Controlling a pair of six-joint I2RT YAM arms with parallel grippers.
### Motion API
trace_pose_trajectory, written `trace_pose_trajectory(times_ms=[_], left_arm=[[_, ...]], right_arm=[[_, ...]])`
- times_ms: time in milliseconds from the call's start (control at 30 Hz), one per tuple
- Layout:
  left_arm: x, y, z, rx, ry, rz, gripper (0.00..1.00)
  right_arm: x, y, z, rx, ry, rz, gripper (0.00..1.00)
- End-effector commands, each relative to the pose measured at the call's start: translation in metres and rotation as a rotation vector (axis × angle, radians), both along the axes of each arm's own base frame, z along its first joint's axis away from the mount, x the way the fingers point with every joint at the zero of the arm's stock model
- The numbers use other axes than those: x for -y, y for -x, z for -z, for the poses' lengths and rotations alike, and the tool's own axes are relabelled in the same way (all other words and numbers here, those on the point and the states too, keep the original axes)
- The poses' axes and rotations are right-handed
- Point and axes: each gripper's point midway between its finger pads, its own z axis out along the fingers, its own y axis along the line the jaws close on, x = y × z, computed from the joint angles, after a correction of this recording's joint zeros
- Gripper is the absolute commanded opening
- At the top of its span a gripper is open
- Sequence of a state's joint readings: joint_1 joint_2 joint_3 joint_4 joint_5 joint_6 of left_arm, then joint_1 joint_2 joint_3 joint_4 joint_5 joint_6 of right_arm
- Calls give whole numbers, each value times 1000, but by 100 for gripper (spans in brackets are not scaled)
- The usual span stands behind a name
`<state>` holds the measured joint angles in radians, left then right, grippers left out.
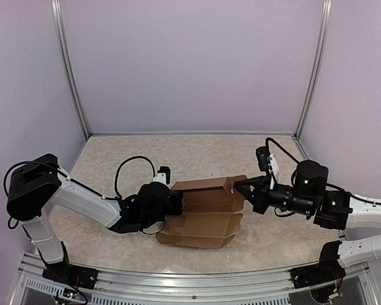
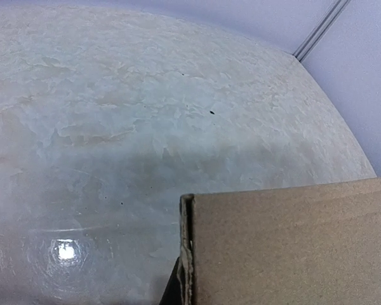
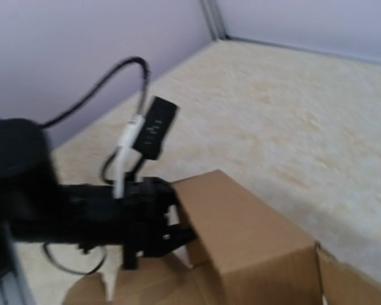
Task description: Fold the paper box
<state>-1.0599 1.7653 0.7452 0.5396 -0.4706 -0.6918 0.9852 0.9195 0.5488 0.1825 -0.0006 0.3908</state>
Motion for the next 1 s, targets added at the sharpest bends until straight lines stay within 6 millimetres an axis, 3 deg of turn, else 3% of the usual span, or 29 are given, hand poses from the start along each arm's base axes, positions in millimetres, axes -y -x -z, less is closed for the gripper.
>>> trace_pose_trajectory(times_ms=[0, 167, 400, 667, 967], left_arm=[[-9, -7, -23, 35, 57, -16, 0], [-13, -10, -40, 44, 101, -2, 0], [-10, -6, -77, 52, 195, 51, 0], [-7, 5, -116, 58, 306, 114, 0], [-6, 12, -131, 66, 329, 156, 0]], right_arm=[[10, 22, -4, 37, 32, -95, 0], [20, 40, -15, 83, 11, -151, 0], [33, 49, -31, 147, -61, -152, 0], [24, 54, -61, 212, -156, -198, 0], [1, 50, -100, 267, -241, -251, 0]])
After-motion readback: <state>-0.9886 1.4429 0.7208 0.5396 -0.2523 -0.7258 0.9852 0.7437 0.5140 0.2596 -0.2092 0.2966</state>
